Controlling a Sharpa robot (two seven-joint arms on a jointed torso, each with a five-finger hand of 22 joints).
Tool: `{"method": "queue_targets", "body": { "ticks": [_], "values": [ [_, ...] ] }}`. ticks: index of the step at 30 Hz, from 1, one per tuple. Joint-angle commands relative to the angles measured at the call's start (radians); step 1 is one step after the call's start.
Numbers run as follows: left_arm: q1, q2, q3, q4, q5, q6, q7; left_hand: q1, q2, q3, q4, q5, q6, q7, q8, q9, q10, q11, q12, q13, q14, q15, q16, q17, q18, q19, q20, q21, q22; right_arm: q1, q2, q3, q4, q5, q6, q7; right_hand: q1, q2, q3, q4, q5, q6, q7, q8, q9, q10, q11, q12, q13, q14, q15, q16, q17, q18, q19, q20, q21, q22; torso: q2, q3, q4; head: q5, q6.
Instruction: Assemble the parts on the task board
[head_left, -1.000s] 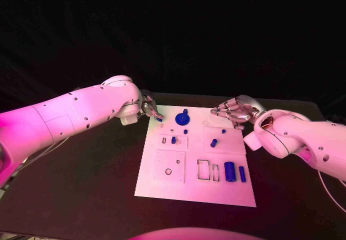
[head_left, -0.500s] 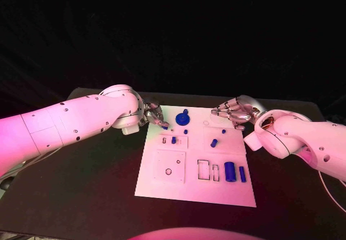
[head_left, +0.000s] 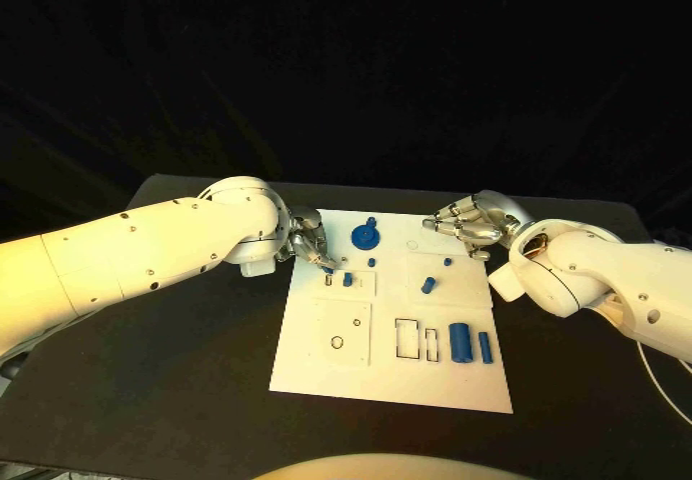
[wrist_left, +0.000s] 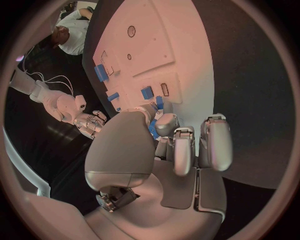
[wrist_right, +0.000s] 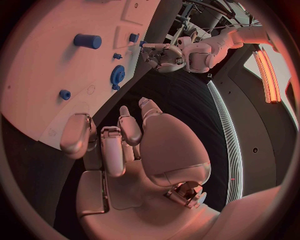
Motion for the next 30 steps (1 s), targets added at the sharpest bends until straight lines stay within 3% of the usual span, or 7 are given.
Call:
{"method": "queue_targets", "body": {
  "ticks": [1,10,30],
  "values": [
    [-0.004,0.002,0.0,0.004,-0.023,0.031,-0.01,0.001,-0.005,0.141,-0.135,0.003,0.01,-0.002,0.002,0.001,0.006,0.003,0.002,0.001,0.105,0.004,0.002,0.263,-0.014,0.014,0.002,0.006,0.107,-0.001,0.0,0.0,0.002,-0.001,0.005,0.008,0.008,0.004,-0.002,-0.004,0.005,-0.005,-0.001,-0.002,0.002,-0.006,-0.001,0.001,-0.001,0.08,0.002,-0.003,0.16,0.02,-0.005,0.002,-0.005,0.0,0.0,0.0002,-0.0011,0.001,0.001],
    [-0.014,0.006,0.0,0.002,-0.031,0.029,-0.018,0.0,-0.006,0.145,-0.136,0.004,0.012,-0.002,0.002,0.001,0.007,0.003,0.003,0.002,0.105,0.004,0.002,0.263,-0.015,0.015,0.002,0.008,0.109,-0.001,-0.001,0.0,0.002,-0.001,0.003,0.008,0.008,0.004,-0.002,-0.004,0.005,-0.005,-0.001,-0.002,0.002,-0.006,-0.001,0.001,-0.001,0.08,0.002,-0.003,0.16,0.02,-0.005,0.002,-0.005,0.0,0.001,0.0003,-0.0002,0.0,0.0],
    [-0.016,0.005,0.0,0.001,-0.041,0.064,-0.026,-0.002,-0.008,0.148,-0.137,0.005,0.013,-0.002,0.002,0.001,0.006,0.003,0.0,-0.001,0.105,0.003,0.002,0.263,-0.016,0.017,0.001,0.011,0.112,-0.002,-0.002,0.0,0.002,0.003,0.002,0.02,0.01,0.011,-0.001,-0.001,0.013,-0.005,-0.001,-0.001,0.002,-0.006,-0.001,0.002,0.0,0.081,0.002,-0.003,0.161,0.02,-0.005,0.002,-0.005,0.001,0.0,-0.0003,-0.0002,0.004,-0.006]
  ]
}}
